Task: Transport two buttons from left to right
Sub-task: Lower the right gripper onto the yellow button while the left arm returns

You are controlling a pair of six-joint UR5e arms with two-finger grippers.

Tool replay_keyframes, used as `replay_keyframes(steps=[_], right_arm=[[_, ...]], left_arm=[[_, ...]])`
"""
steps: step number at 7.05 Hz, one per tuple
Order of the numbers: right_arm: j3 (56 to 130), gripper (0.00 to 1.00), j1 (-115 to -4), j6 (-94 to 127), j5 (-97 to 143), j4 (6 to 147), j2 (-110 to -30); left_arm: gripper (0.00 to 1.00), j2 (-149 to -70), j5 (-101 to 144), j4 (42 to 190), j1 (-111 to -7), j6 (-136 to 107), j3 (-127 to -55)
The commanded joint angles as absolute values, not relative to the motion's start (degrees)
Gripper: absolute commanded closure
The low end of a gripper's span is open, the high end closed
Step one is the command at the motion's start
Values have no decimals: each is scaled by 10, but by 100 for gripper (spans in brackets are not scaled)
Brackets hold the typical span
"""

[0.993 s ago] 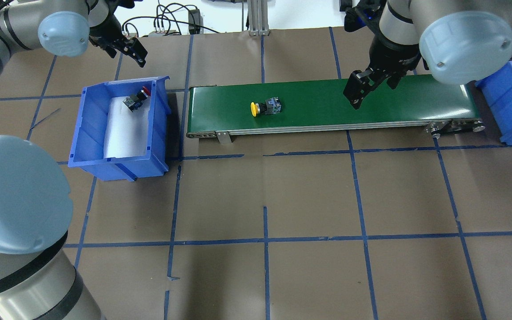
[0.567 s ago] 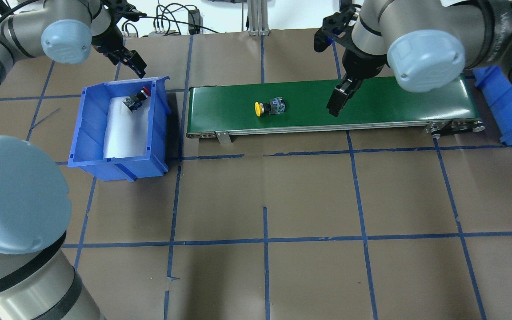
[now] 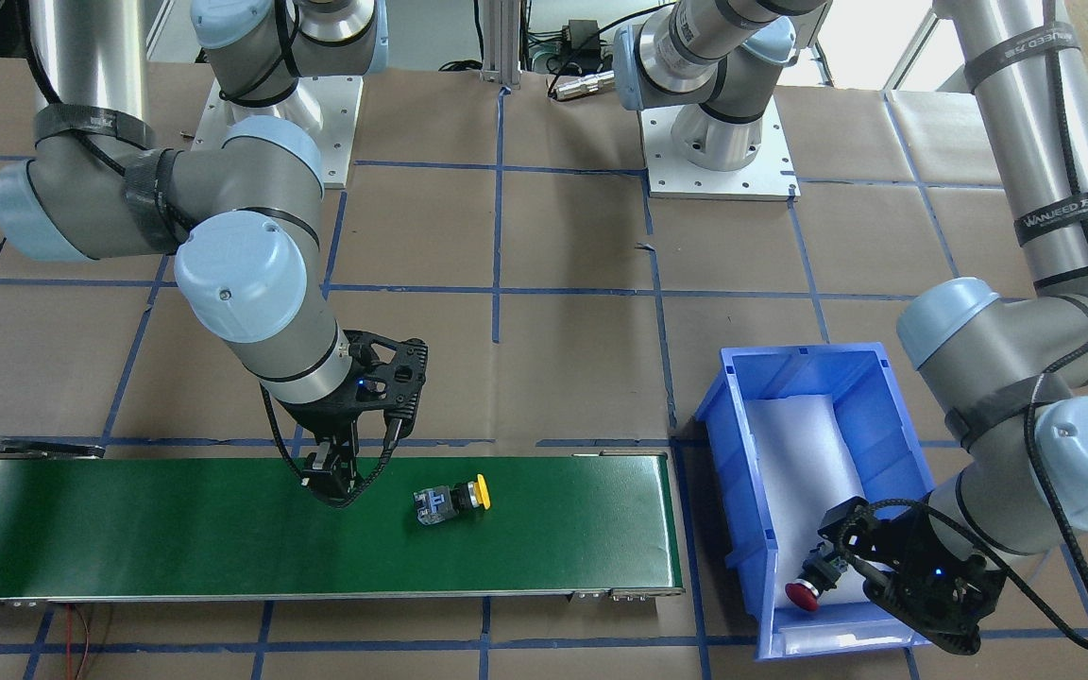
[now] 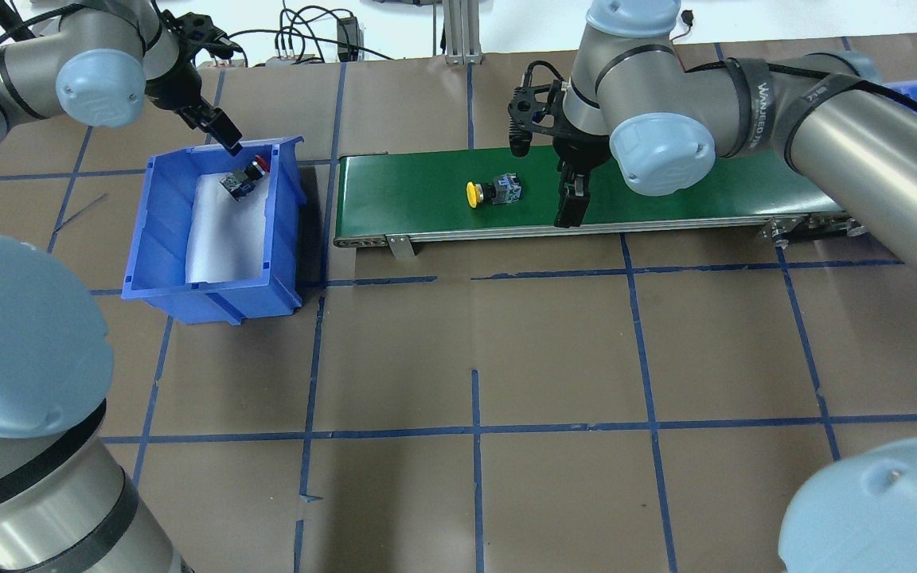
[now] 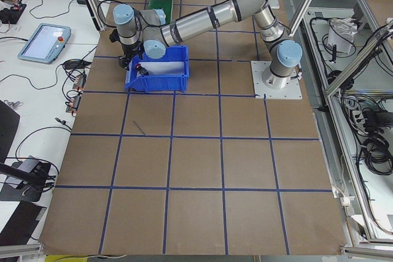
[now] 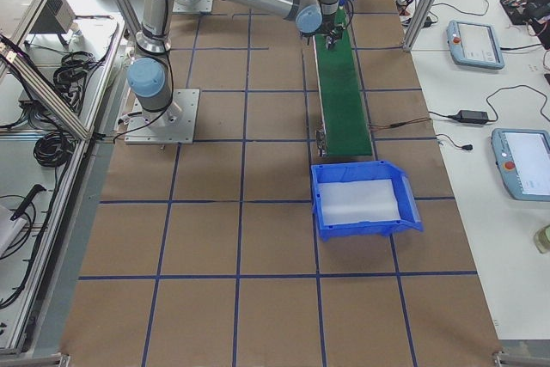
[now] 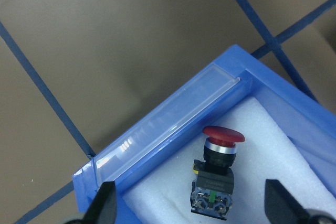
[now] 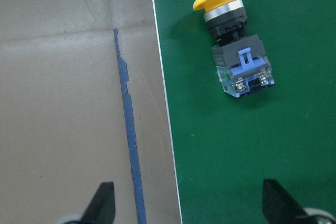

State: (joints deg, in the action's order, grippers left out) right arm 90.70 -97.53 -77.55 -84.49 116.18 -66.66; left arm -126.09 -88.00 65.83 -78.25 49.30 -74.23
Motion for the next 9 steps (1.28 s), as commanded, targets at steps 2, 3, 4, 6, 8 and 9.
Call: replay_keyframes(steps=[2,3,4,6,8,9], right_arm=[[889,1,-975,-809,-845,1200,-632],[862,1,-976,-809,-845,1199,-607],[834,1,-976,-810,-843,1198,-583],[816,1,-984,-810,-843,1188,-569],[817,1,-986,-813,-843,1175,-568],[818,3,-986,-813,-843,1175,-567]], left_arm=[[7,-1265,-876,657,-787,494,-762],[7,-1266,-877,657,-786,494,-764],[7,-1266,-878,657,-785,495,-768],[7,-1270,-877,643,-784,495,-773],[7,-1280,-876,630,-785,495,-771],[7,-1282,-876,628,-785,495,-771]])
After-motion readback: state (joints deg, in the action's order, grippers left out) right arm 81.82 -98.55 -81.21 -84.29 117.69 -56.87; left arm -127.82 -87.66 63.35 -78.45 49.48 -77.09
